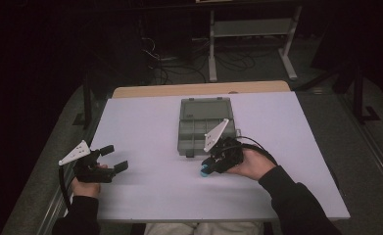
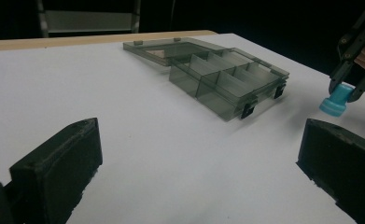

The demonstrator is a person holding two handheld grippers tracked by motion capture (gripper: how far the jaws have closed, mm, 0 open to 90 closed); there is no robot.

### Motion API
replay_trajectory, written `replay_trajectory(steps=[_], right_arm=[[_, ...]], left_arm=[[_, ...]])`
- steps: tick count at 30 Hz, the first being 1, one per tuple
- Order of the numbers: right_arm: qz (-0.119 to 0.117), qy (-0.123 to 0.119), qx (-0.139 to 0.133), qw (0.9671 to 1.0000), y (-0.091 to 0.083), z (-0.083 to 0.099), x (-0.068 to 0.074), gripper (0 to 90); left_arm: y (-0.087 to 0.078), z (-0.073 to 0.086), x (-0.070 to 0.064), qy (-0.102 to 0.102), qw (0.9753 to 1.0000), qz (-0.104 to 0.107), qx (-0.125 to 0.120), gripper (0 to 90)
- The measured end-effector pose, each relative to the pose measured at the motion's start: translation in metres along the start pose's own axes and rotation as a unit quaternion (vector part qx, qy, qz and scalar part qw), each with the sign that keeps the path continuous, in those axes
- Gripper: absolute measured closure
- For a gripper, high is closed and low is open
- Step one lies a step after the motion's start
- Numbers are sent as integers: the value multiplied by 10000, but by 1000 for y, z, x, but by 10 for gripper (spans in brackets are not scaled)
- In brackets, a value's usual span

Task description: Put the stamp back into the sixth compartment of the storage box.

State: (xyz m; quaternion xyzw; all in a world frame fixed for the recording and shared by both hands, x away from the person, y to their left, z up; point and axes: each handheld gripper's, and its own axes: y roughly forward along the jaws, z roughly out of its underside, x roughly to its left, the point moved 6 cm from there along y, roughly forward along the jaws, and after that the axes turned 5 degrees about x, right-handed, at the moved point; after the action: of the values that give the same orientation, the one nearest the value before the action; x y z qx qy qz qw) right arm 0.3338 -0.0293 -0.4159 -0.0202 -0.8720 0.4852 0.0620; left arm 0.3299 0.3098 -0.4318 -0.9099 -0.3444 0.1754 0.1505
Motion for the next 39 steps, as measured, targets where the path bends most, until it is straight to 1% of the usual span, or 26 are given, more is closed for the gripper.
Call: replay_trajectory(steps=[9,18,30,39], right_arm=[[62,61,-27,10000,-6,-4,-9,711],[136,23,-45,9999,-13,-10,-16,711],[211,87,-38,9997,-18,-13,-28,711],[217,166,-26,9996,-17,-12,-36,711]], left_arm=[[0,0,0,2,10000,-1,2,0],[0,0,0,6,10000,3,0,0],[0,0,0,4,10000,14,6,0],[0,0,0,-1,10000,7,2,0]])
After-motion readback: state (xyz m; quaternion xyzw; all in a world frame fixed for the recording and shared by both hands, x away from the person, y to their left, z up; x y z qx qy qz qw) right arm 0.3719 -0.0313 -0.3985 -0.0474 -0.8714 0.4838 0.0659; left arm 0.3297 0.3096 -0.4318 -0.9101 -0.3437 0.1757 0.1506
